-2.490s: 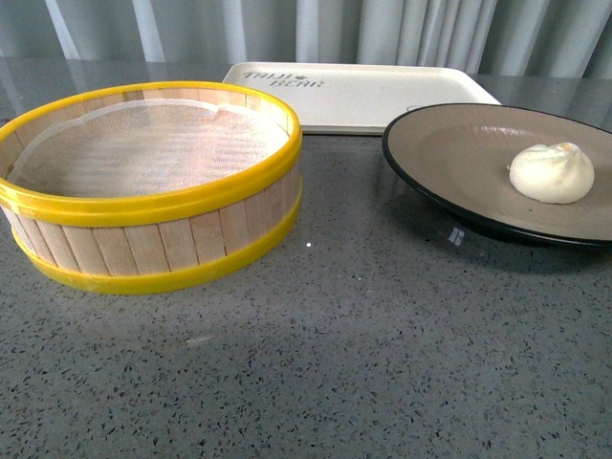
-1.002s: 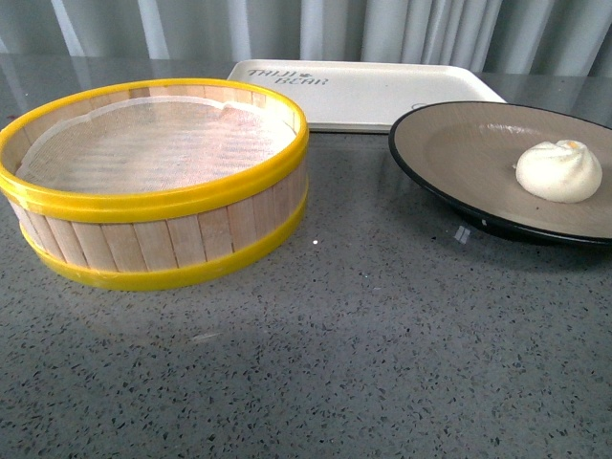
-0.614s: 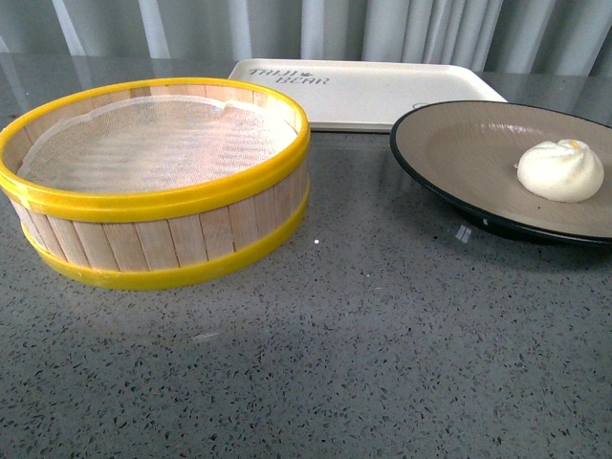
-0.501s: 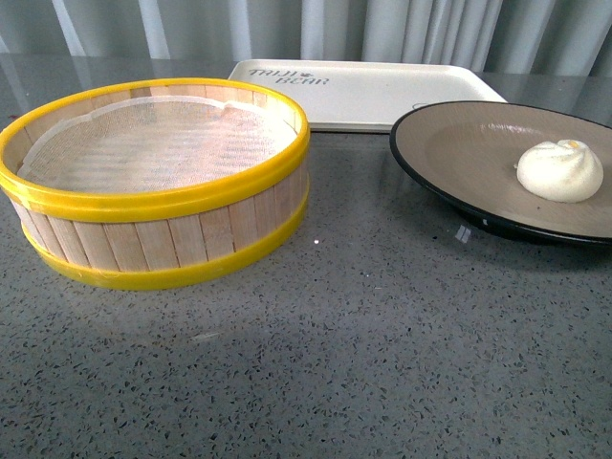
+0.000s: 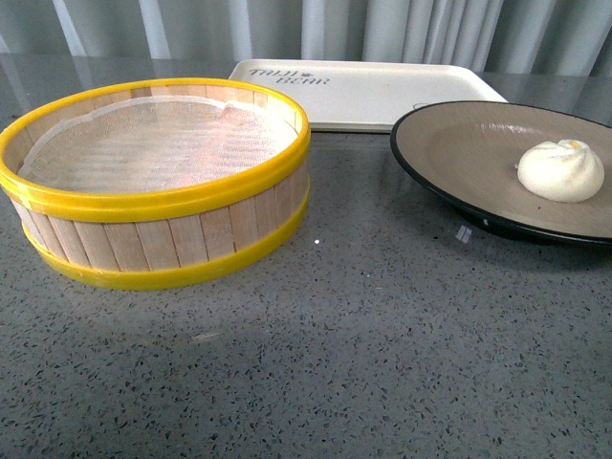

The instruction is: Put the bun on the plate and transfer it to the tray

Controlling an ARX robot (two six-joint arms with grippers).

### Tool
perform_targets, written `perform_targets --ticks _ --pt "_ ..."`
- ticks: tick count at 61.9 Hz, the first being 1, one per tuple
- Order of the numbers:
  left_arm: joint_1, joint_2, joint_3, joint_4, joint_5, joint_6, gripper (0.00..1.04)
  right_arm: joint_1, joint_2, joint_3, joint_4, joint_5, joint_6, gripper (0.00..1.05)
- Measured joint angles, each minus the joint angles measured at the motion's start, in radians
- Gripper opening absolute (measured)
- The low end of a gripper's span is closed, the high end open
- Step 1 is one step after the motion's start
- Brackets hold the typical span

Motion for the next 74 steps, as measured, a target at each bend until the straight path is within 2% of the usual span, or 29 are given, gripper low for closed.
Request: perform_targets --ticks 10,16,23,31,43,56,74 --pt "0.000 0.000 0.000 0.000 0.000 0.000 0.98 -0.136 0.244 0.128 0.241 -0.126 0.021 0.96" --pt "0.000 0.000 0.000 0.000 0.000 0.000 0.98 -0.227 0.437 0.212 0.262 -0.223 0.182 0.96" --pt "0.000 0.000 0.000 0.000 0.000 0.000 0.98 -0.271 0.626 0.299 0.203 -0.330 0.409 0.96" --pt "0.000 0.000 0.000 0.000 0.000 0.000 0.98 -0.241 0.835 0.389 0.177 -0.422 0.795 0.96" --pt "0.000 0.000 0.000 0.000 0.000 0.000 0.98 -0.189 0.983 0.419 0.152 -0.503 1.123 0.96" --pt "0.000 0.000 0.000 0.000 0.000 0.000 0.98 -0.180 0.988 0.413 0.161 -0.555 1.274 0.96" --pt "0.000 0.000 0.000 0.000 0.000 0.000 0.98 -0.161 1.052 0.380 0.245 -0.594 1.382 0.96"
